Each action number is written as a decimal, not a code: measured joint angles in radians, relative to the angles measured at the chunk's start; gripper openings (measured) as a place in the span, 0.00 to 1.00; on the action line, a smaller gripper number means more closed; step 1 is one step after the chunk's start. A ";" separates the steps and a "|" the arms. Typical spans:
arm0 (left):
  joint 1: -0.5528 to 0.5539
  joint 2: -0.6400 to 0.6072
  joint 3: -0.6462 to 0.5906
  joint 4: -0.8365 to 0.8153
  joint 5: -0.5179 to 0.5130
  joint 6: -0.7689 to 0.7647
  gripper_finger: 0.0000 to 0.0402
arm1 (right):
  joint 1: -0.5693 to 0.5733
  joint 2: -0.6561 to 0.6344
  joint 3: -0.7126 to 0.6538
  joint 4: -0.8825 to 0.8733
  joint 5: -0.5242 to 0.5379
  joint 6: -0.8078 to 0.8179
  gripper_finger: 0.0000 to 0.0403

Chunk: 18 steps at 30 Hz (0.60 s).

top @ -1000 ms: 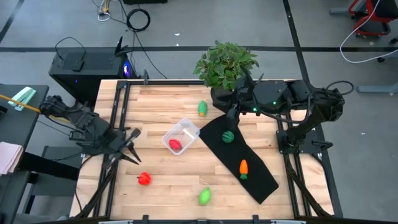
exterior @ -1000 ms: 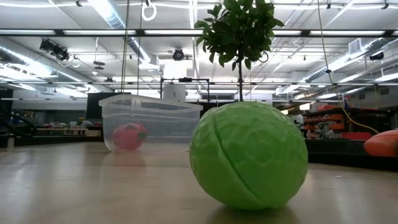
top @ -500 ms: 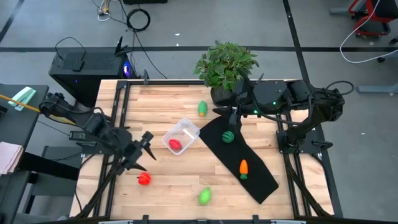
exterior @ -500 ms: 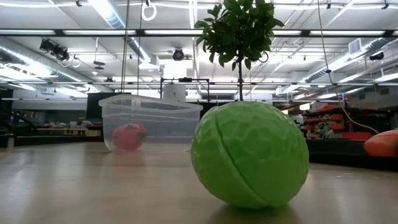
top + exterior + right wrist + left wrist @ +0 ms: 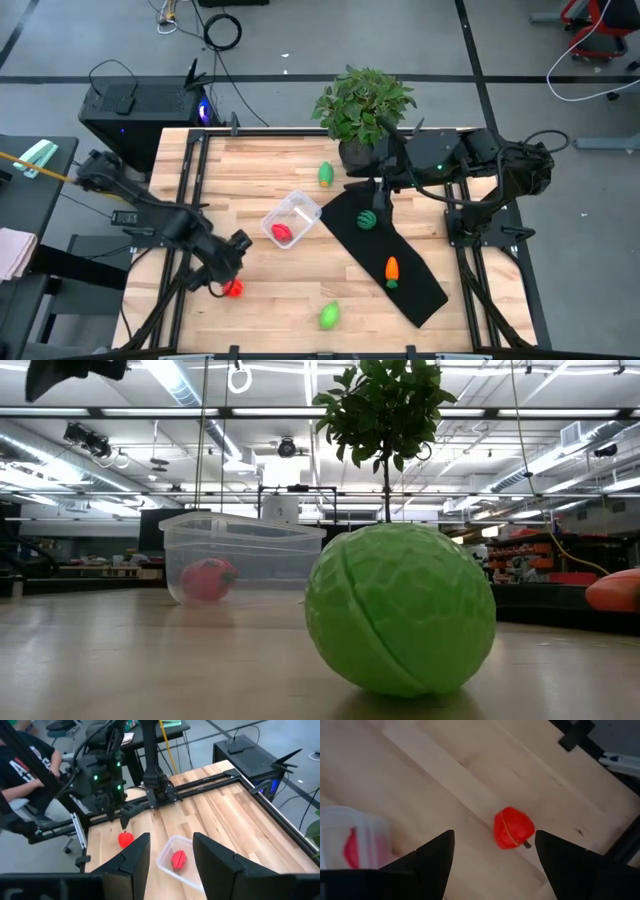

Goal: Pick and placing Produce into tupperware
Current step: Put the red apple into the transparent bin

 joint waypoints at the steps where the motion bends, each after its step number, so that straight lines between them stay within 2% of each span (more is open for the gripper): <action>1: -0.006 0.017 0.000 0.006 0.001 -0.019 0.71 | 0.000 0.000 0.000 0.000 -0.001 -0.005 0.39; 4: -0.013 0.076 0.000 0.001 0.021 -0.087 0.71 | 0.000 0.000 0.000 0.000 -0.004 -0.009 0.39; 10: -0.015 0.162 0.000 0.000 0.126 -0.201 0.71 | 0.000 0.000 0.000 0.001 -0.020 -0.009 0.39; 15: -0.014 0.226 0.000 -0.002 0.128 -0.326 0.71 | 0.000 0.000 0.000 0.002 -0.030 -0.010 0.39; 18: -0.013 0.266 0.000 -0.002 0.087 -0.383 0.71 | 0.006 0.000 0.000 0.002 -0.045 -0.016 0.39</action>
